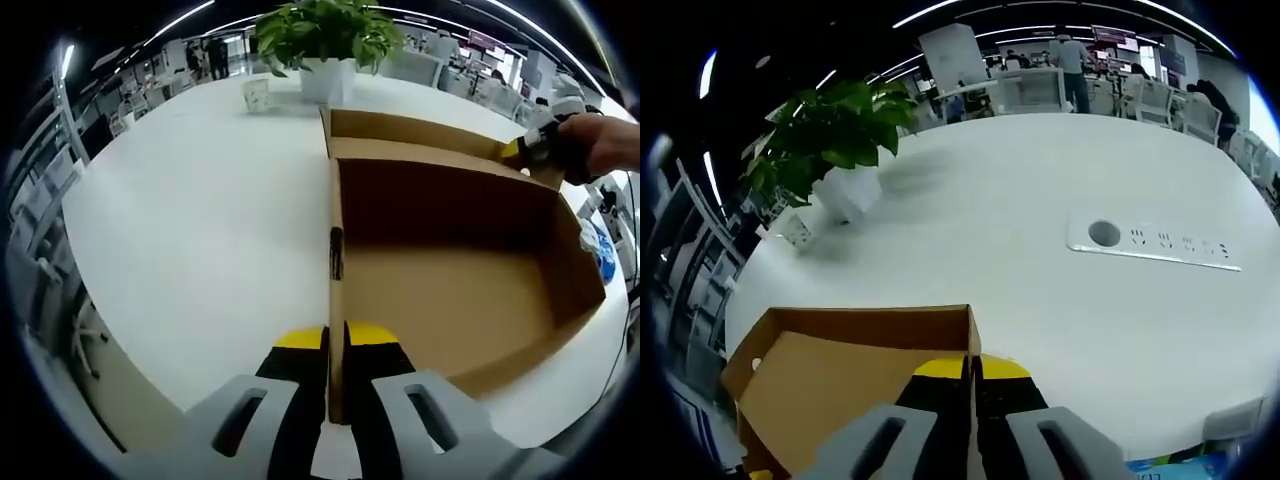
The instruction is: Operate the shoe box by opening the lid, removing the specified soft item, and placing it in the target area until the item is outside and the box remains undamaged.
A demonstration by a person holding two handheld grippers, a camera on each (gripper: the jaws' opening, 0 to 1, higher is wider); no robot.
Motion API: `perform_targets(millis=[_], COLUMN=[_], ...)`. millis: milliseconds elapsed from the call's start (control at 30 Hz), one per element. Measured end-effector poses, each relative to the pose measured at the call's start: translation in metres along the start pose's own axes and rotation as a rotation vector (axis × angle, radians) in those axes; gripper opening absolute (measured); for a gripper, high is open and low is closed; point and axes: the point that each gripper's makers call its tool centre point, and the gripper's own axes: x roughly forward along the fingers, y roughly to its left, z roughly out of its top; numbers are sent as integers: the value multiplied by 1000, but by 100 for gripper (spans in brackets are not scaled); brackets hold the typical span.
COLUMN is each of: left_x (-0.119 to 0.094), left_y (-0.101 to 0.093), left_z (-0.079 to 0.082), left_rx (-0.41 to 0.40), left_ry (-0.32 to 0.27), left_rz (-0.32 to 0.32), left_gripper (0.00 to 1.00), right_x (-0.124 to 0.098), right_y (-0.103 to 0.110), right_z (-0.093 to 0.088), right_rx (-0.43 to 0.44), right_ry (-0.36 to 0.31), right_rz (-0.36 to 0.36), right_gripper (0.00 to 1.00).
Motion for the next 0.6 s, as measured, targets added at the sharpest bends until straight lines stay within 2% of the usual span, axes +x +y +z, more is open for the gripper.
perform_targets(millis=[100,167,300,600], left_x=[0,0,1,1], left_y=[0,0,0,-1], left_z=[-1,-1,-2,-1], left_rx=[10,7,1,21], left_ry=[3,5,9,10], left_rz=[3,4,3,10], left_gripper=[4,4,4,3], right_x=[-9,-16,-28,-57], right_y=[3,5,6,15], right_z=[5,10,18,38], right_rx=[-14,-53,-51,-120], right_ry=[-20,-38,-67,-142], right_rz=[4,1,1,10], right_gripper=[0,0,0,0])
